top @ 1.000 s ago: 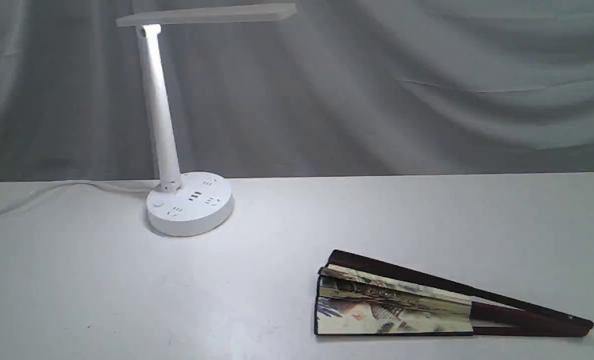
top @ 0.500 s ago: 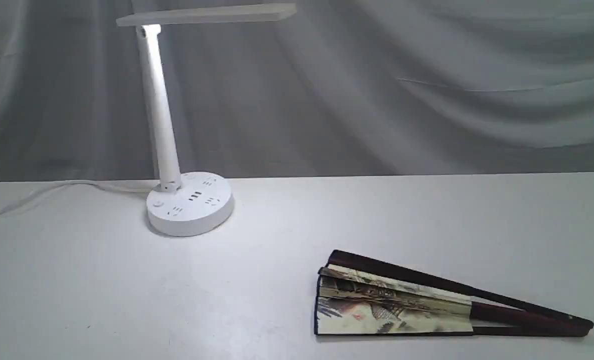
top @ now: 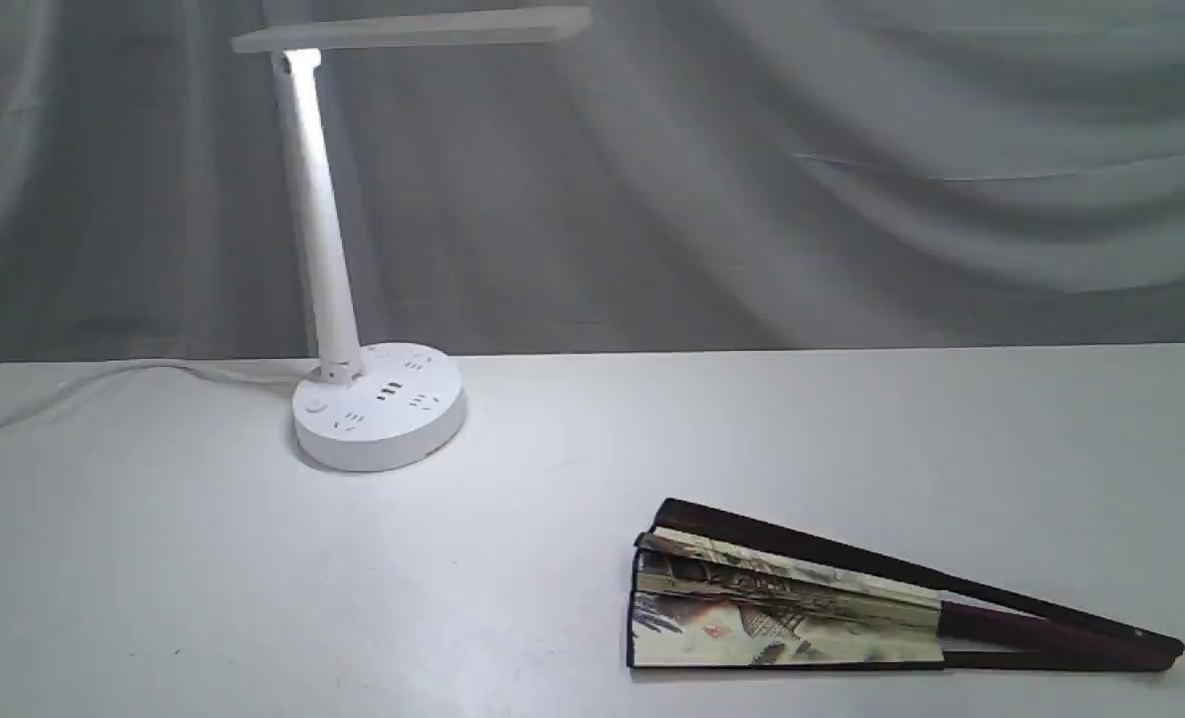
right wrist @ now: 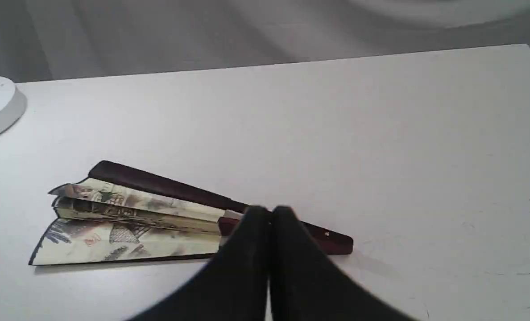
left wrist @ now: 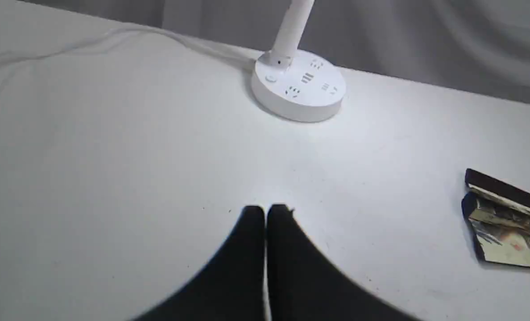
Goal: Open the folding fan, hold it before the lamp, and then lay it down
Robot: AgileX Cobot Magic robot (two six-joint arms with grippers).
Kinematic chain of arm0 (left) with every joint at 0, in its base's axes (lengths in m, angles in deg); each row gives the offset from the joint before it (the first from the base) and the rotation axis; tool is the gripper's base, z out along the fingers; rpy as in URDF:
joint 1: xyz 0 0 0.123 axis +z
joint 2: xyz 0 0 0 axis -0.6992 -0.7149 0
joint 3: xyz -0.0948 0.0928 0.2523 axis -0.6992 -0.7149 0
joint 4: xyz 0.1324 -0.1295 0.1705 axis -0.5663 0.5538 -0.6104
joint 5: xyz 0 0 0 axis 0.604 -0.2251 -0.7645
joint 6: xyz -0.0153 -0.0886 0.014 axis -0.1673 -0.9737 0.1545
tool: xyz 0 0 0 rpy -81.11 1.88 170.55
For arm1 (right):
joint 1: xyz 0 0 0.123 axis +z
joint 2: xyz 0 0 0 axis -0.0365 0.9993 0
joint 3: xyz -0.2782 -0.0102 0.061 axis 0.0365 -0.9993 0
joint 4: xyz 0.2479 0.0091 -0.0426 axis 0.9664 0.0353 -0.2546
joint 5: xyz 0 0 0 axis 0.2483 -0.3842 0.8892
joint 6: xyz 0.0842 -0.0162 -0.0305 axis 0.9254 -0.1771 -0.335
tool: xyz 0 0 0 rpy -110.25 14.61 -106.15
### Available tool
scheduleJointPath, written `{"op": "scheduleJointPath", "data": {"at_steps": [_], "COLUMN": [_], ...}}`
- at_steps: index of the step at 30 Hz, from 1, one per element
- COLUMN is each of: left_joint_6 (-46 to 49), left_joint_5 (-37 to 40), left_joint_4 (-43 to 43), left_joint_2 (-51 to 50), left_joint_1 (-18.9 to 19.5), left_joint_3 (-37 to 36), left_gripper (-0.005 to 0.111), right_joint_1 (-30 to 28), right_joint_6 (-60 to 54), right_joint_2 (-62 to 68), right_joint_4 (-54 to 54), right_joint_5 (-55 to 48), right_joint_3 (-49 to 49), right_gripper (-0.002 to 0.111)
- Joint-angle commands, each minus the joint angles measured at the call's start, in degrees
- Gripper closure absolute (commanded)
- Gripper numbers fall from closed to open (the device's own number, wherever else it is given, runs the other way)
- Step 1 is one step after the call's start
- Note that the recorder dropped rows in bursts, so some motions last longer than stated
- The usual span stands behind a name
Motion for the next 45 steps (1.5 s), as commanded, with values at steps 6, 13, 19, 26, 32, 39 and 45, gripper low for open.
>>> {"op": "scheduleJointPath", "data": {"at_steps": [6,13,19,26,32,39,45], "left_joint_6": [0.8,0.8,0.8,0.9,3.8,5.2,13.0], "left_joint_5": [-0.8,-3.5,-3.5,-2.5,-2.0,-1.7,-1.0], "left_joint_4": [0.2,0.2,0.2,0.2,0.2,1.4,8.1], "left_joint_2": [-9.0,-13.8,-17.9,-21.4,-22.3,-22.6,-26.0], "left_joint_1": [-0.3,-0.3,-0.3,-0.3,-0.3,-0.3,-0.3], "left_joint_3": [1.3,1.3,1.3,1.3,1.3,1.3,1.3], "left_gripper": [0.107,0.107,0.107,0.107,0.107,0.107,0.104], "right_joint_1": [0.0,0.0,0.0,0.0,0.0,0.0,0.0], "right_joint_6": [-0.6,-0.6,-0.6,-1.4,-7.9,-23.5,-32.5], "right_joint_2": [6.9,13.2,20.5,30.3,39.1,48.5,55.4], "right_joint_4": [0.7,0.5,0.8,2.0,5.3,18.3,25.0], "right_joint_5": [9.5,7.2,8.3,7.0,4.9,-1.2,-6.5], "right_joint_3": [0.5,0.5,0.5,5.8,12.5,19.6,25.6], "right_gripper": [0.108,0.108,0.108,0.108,0.103,0.077,0.075]}}
